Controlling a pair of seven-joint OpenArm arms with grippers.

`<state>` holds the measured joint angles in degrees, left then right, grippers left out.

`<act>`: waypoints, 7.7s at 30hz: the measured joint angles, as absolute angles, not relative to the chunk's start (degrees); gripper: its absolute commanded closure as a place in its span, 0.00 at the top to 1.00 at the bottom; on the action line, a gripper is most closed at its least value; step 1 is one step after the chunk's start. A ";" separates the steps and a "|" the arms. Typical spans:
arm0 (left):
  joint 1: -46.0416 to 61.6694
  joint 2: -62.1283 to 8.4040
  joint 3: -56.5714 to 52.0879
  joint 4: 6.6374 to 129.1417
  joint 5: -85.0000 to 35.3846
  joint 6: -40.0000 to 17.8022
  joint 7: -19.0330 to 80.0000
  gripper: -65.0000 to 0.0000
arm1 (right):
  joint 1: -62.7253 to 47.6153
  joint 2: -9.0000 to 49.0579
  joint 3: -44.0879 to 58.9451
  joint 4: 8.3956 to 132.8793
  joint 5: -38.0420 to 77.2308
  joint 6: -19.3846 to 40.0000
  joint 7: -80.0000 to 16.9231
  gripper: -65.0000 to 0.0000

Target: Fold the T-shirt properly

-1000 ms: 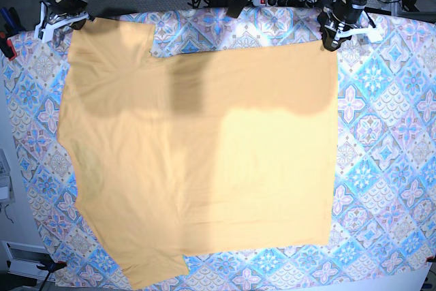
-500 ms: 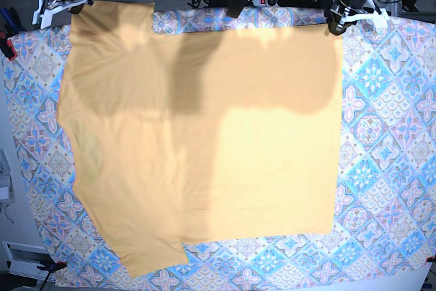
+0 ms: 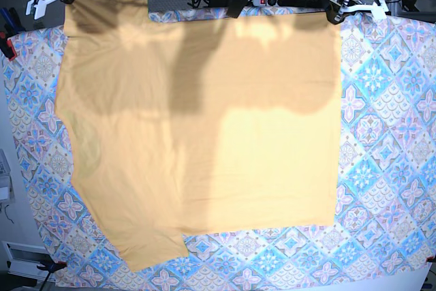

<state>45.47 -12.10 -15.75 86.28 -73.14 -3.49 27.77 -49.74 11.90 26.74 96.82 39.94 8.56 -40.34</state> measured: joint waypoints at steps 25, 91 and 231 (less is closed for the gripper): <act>43.31 -13.17 -19.00 90.06 -70.06 2.22 34.89 0.00 | -41.28 11.75 27.75 100.95 39.92 13.30 -42.15 0.00; 32.34 -13.34 -25.54 103.15 -70.87 0.21 29.74 0.00 | -22.57 11.66 21.06 101.30 41.95 12.86 -47.18 0.00; 28.75 -10.31 -25.36 82.59 -73.76 0.19 36.86 0.00 | -26.96 12.08 12.45 98.65 27.00 13.08 -38.30 0.21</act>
